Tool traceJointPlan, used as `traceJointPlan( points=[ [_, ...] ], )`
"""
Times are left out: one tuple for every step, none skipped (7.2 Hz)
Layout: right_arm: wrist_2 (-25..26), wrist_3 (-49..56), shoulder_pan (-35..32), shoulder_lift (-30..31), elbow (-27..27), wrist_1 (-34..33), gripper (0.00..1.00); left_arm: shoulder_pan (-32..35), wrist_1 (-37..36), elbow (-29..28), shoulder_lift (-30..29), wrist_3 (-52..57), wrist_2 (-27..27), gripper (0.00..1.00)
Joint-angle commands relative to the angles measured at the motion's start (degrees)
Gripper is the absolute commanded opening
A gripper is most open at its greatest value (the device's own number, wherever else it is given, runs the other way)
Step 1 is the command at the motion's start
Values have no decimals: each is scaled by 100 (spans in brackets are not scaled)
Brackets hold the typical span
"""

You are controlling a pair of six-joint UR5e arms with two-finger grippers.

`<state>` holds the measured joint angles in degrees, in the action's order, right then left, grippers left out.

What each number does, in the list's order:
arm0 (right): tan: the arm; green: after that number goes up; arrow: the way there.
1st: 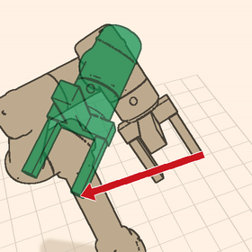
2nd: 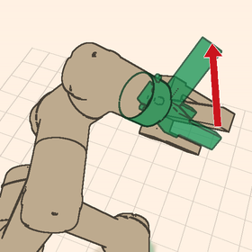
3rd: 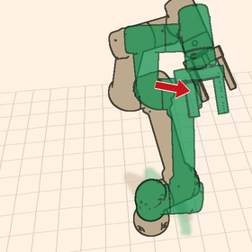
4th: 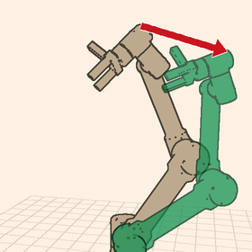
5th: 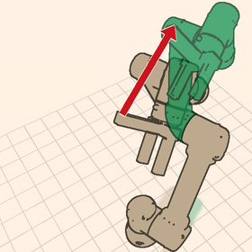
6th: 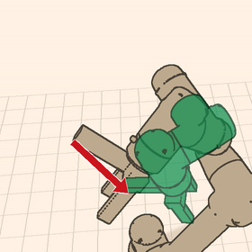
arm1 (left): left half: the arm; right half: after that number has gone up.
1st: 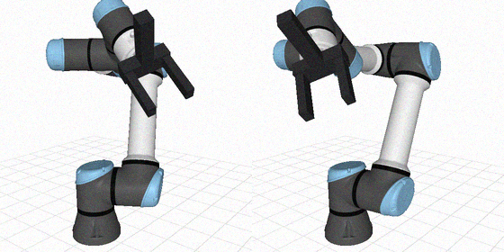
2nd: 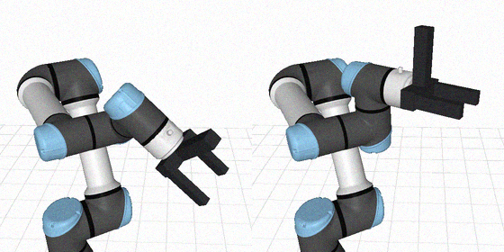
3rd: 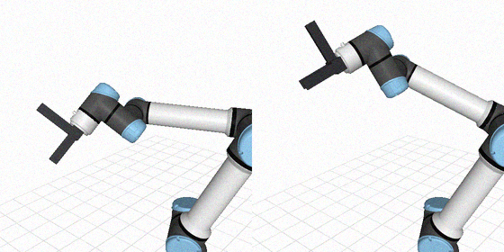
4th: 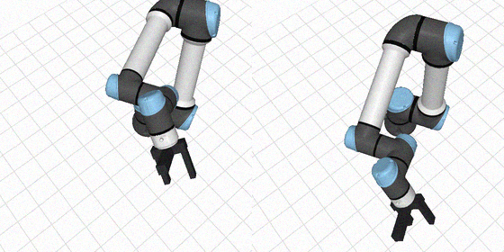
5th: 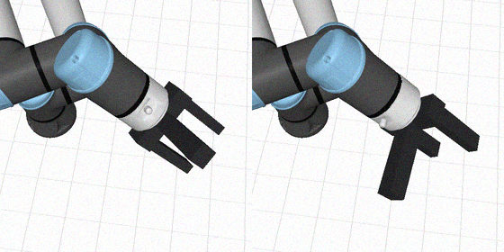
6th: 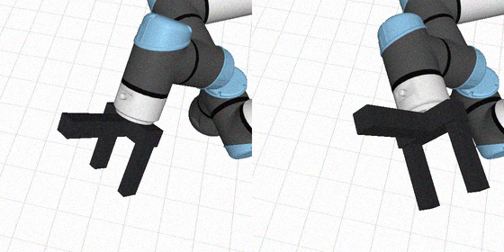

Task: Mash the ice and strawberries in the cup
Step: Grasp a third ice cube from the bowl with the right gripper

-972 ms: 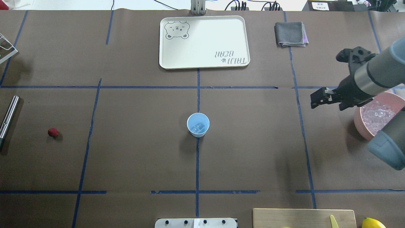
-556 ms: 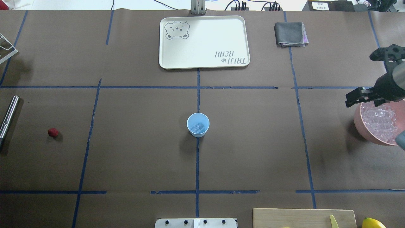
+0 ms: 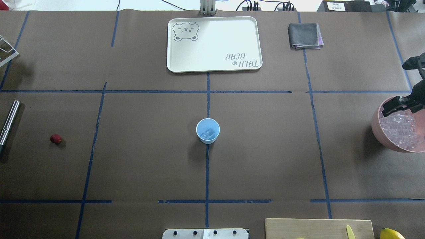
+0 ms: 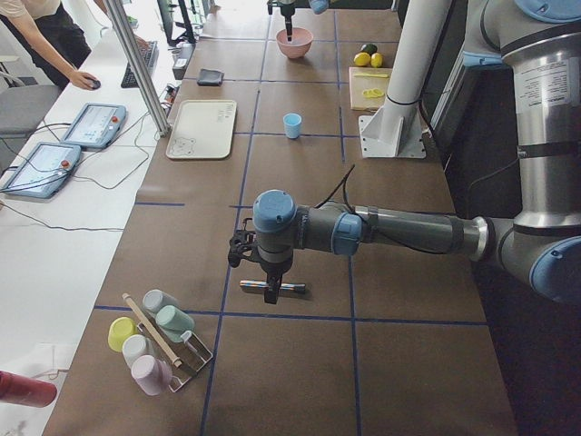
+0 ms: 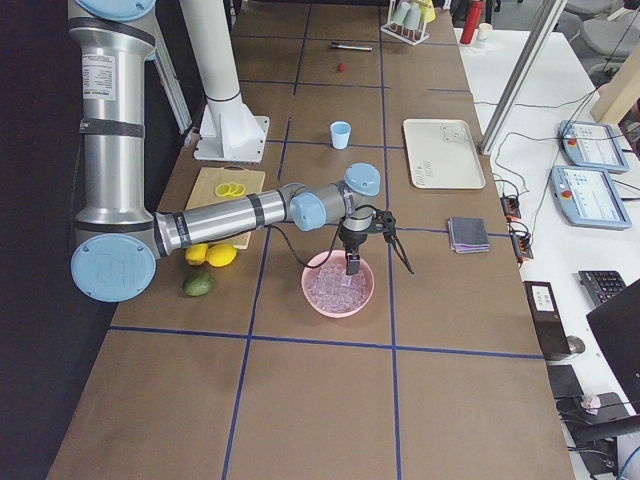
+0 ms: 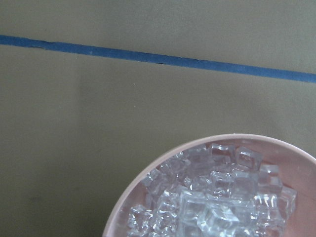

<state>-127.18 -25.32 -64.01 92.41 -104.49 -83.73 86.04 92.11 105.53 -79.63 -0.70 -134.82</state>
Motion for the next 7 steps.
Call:
traceJointPlan(
  points=[
    [-183, 80, -50, 40, 104, 14, 100, 0, 0, 3, 0, 0, 0, 100],
    [-175, 71, -51, 31, 209, 23, 100, 0, 0, 12, 0, 0, 0, 100],
    [-193, 45, -68, -12, 323, 23, 99, 0, 0, 12, 0, 0, 0, 100],
    [-193, 36, -77, -39, 411, 14, 99, 0, 0, 29, 0, 0, 0, 100],
    [-193, 36, -94, -57, 464, 23, 98, 9, 0, 47, 0, 0, 0, 100],
    [-193, 45, -95, -83, 586, 23, 98, 9, 0, 47, 0, 0, 0, 100],
    [-184, 36, -95, -100, 622, 23, 97, 9, 0, 47, 0, 0, 0, 100]
  ],
)
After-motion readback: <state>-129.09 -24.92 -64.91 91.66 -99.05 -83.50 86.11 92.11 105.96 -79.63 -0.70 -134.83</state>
